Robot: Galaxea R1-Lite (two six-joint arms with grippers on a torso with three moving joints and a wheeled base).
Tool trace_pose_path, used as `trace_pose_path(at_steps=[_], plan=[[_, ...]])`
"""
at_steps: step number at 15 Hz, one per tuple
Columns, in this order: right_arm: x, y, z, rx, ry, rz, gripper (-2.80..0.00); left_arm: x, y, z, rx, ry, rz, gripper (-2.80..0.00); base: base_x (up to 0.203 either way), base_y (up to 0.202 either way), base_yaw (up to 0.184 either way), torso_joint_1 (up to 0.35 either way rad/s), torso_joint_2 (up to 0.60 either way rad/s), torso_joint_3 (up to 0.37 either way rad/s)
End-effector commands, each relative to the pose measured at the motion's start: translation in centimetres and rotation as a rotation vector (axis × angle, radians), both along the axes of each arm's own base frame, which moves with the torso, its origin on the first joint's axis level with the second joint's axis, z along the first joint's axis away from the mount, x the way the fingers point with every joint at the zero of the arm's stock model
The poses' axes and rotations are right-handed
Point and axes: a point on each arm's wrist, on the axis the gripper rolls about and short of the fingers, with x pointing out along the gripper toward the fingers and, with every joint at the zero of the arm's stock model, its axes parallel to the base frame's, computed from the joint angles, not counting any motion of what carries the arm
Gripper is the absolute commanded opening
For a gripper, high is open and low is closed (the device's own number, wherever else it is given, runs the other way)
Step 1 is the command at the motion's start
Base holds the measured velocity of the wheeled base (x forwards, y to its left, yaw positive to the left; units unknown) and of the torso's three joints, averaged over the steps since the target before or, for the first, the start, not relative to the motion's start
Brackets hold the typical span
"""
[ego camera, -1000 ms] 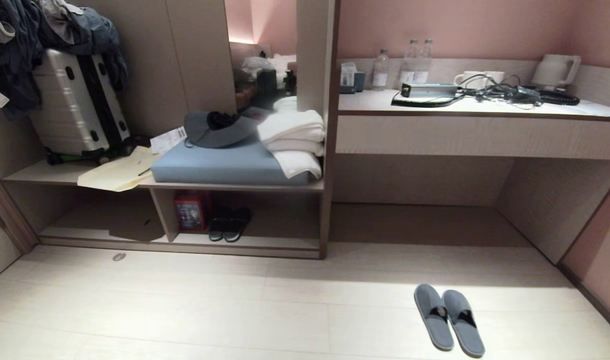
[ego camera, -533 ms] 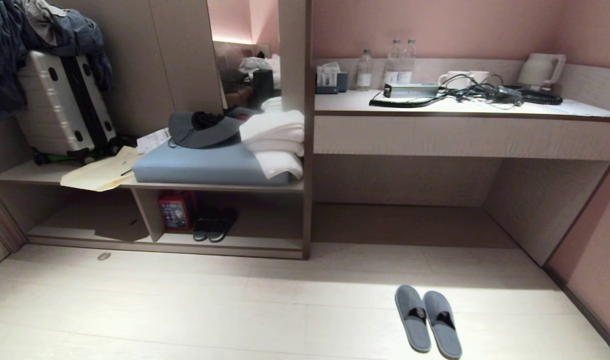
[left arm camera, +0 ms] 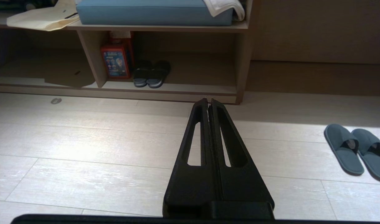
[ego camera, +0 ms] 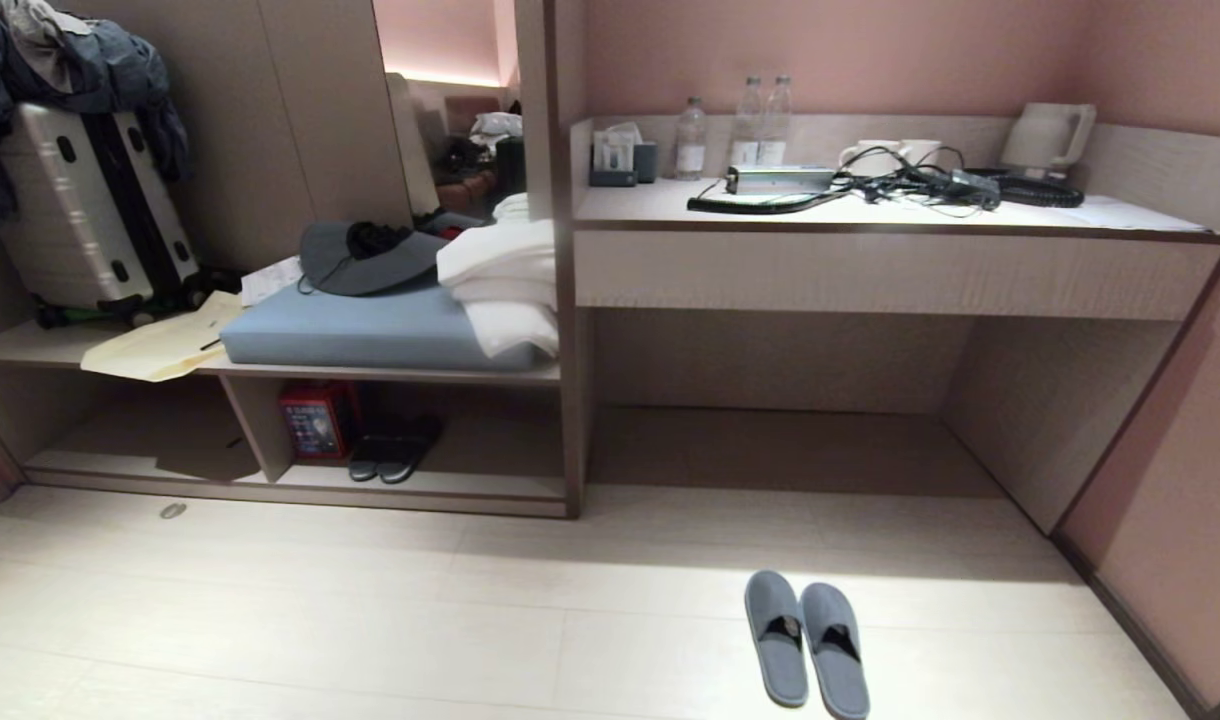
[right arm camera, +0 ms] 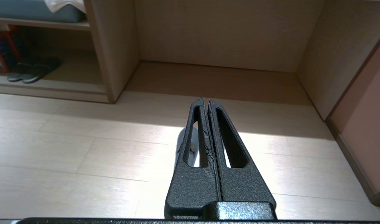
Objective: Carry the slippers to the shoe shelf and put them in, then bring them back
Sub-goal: Pick up the slippers on the floor
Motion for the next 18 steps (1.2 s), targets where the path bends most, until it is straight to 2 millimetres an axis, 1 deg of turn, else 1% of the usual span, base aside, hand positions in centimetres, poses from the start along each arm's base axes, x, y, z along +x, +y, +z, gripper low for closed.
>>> trace_pose_path(at_steps=[1,3,8,18], plan=[[0.0,0.0,0.0,-0.001,0.0,-0.001,-2.8,0.01,0.0,-0.03,0.002,0.001,0.001,-2.8,0.0,-0.173,0.005,0.0,0.0,0.0],[0.0,0.0,0.0,-0.001,0.0,0.0,-2.8,0.0,0.0,-0.01,0.002,0.0,0.001,-2.8,0.0,-0.093,0.003,0.002,0.0,0.004],[0.0,0.0,0.0,-0.001,0.0,-0.001,-2.8,0.0,0.0,0.01,0.002,-0.001,0.001,-2.8,0.0,0.0,0.0,0.001,0.0,-0.005],[0.0,-0.01,0.02,0.002,-0.002,-0.006,-2.8,0.0,0.0,0.01,0.002,-0.001,0.002,-2.8,0.0,0.0,0.0,0.003,0.0,-0.183]])
